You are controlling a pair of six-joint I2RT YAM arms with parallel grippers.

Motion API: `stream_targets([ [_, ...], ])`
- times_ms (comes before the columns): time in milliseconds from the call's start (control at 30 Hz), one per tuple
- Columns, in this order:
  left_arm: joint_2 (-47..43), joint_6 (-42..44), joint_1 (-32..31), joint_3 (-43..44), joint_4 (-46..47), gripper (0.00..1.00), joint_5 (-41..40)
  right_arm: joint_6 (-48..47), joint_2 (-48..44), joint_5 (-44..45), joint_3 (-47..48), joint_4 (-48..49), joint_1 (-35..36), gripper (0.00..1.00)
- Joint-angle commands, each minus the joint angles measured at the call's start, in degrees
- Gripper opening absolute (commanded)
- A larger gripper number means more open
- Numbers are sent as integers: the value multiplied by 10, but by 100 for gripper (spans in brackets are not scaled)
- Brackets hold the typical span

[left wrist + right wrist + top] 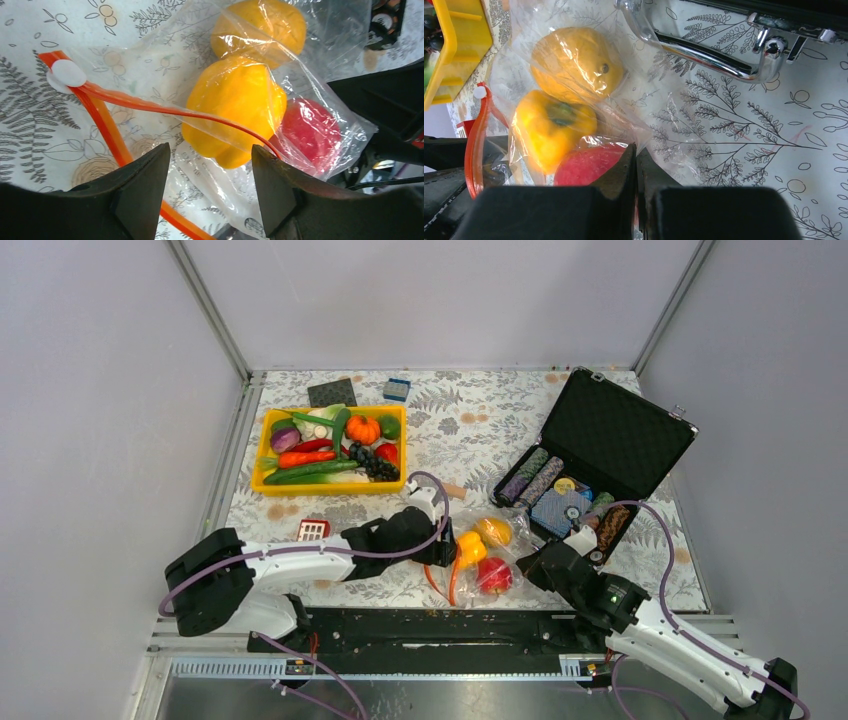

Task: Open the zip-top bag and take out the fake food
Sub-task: Pick up the fake vegetable from the zipper food storage bag.

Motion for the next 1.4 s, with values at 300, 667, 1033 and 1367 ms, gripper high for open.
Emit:
stream_targets([
  [300,-18,101,-12,-7,94,62,16,10,-7,3,-3,6,2,0],
  [667,22,119,-23,-2,119,62,40,13,-8,2,-4,6,2,0],
  [1033,36,158,-32,26,67,72,-20,11,-9,0,-5,6,2,0],
  [1367,51,164,-42,43,66,99,-12,13,-8,-1,-6,6,2,0],
])
